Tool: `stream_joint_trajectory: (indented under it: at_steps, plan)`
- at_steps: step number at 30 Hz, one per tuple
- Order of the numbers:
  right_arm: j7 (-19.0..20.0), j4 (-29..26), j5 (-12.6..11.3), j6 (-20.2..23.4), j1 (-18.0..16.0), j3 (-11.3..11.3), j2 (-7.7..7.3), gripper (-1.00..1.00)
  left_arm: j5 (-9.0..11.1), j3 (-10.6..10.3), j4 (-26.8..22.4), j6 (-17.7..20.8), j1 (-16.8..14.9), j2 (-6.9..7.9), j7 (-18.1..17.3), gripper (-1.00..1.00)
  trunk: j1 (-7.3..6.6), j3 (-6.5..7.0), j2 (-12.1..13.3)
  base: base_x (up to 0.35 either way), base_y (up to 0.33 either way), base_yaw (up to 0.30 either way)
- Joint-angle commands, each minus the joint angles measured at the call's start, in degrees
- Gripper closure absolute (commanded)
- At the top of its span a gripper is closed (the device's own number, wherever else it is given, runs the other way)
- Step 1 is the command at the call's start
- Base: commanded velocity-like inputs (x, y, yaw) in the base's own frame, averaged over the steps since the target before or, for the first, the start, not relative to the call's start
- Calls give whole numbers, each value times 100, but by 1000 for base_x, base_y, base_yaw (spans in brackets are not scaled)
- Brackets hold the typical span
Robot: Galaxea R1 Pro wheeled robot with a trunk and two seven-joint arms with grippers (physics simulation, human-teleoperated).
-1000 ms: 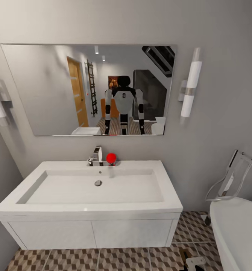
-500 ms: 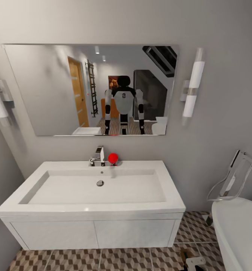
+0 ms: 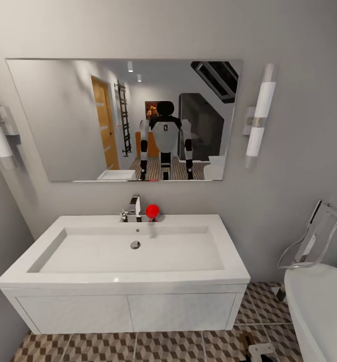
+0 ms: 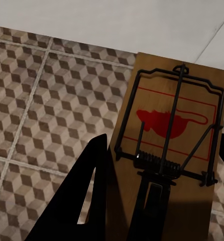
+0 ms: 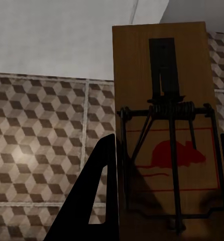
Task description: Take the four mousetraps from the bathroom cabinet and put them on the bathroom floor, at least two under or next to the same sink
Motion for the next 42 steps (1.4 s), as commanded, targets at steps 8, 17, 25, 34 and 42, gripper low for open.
stream_joint_trajectory:
  at_steps: [8, 17, 25, 34, 42]
  plan:
    - [-6, 26, 44, -39, -12, -46, -3, 100, -1, -71, -10, -45, -13, -46, 25, 100, 70, -67, -134, 0, 0, 0]
    - [-6, 26, 44, -36, -12, -46, -3, 100, 21, -58, -24, -85, -11, -69, 39, 100, 267, -229, -495, 0, 0, 0]
    - [-6, 26, 50, -36, -12, -46, -3, 100, 30, -41, -25, -77, -13, -63, 38, 100, 443, -372, -816, 0, 0, 11]
    - [-6, 26, 49, -36, -12, -46, -3, 100, 32, -40, -25, -77, -10, -62, 38, 100, 641, -534, -1177, 0, 0, 88]
    - [-6, 26, 45, -39, -12, -46, -3, 100, 29, -40, -25, -77, -12, -62, 38, 100, 816, -677, -1497, 0, 0, 2]
